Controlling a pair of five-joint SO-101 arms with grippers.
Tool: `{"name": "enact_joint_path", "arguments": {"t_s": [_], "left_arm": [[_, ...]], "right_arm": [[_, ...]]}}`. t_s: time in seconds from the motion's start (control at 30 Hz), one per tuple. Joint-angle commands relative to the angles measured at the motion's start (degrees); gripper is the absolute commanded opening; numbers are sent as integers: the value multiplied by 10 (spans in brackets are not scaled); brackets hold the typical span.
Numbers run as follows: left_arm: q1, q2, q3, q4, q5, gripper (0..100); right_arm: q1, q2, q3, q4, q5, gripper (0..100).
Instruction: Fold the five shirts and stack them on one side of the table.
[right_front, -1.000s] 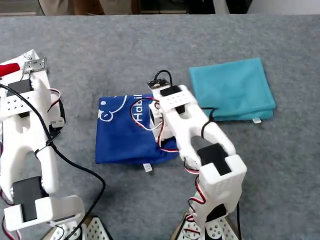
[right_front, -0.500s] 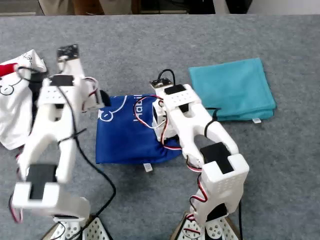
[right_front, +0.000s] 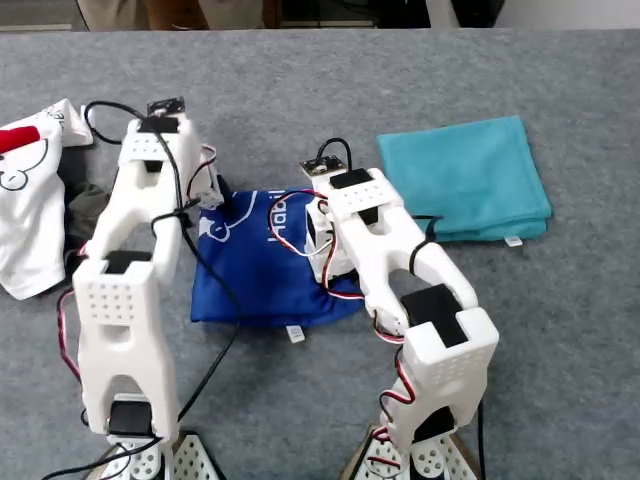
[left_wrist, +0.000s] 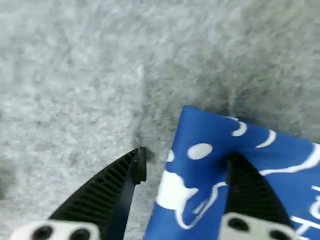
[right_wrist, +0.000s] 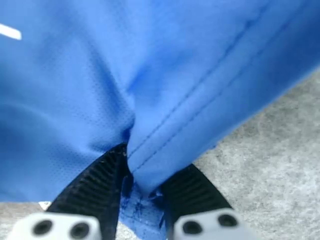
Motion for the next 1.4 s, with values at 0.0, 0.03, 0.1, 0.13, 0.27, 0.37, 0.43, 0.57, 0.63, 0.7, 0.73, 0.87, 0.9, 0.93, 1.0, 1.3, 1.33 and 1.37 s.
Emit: {"name": "enact_joint_path", "arguments": {"t_s": [0.0, 0.03, 0.1, 0.13, 0.27, 0.37, 0.43, 0.57, 0.63, 0.7, 0.73, 0.87, 0.9, 0.93, 1.0, 1.3, 1.33, 1.37], "left_arm": [[19, 51, -76, 38, 4, 162], [19, 63, -98, 47, 4, 131], [19, 77, -134, 66, 4, 64], [19, 83, -150, 76, 4, 33], [19, 86, -219, 109, 4, 21], [24, 89, -285, 147, 7, 21], [29, 91, -324, 170, 5, 20], [46, 87, -370, 188, 5, 18], [58, 86, -390, 193, 5, 18], [68, 86, -413, 195, 5, 18], [70, 86, -425, 195, 6, 18], [81, 84, -471, 195, 10, 18], [85, 81, -483, 195, 10, 18], [93, 77, -495, 195, 9, 18], [112, 65, -517, 195, 10, 18], [198, 32, -613, 105, 88, 18], [203, 32, -613, 79, 98, 18], [207, 32, -613, 51, 110, 18]], "right_arm": [[11, 19, 6, -3, 4, 2], [10, 19, 5, -3, 6, 2], [10, 19, 3, -3, 21, 2], [10, 18, 3, -3, 25, 2], [12, 18, -12, -3, 30, 2], [10, 18, -26, 4, 34, 2], [10, 18, -40, 14, 34, 2], [13, 11, -90, 62, 37, 2], [22, -10, -118, 83, 37, 2], [36, -44, -146, 98, 37, 2], [46, -62, -160, 109, 38, 2], [88, -136, -218, 148, 69, 2], [101, -152, -232, 156, 73, 2], [112, -165, -247, 163, 75, 2], [133, -187, -276, 175, 86, 2], [240, -218, -389, 181, 129, 2], [252, -218, -398, 181, 135, 2], [263, -218, -408, 181, 142, 2]]}}
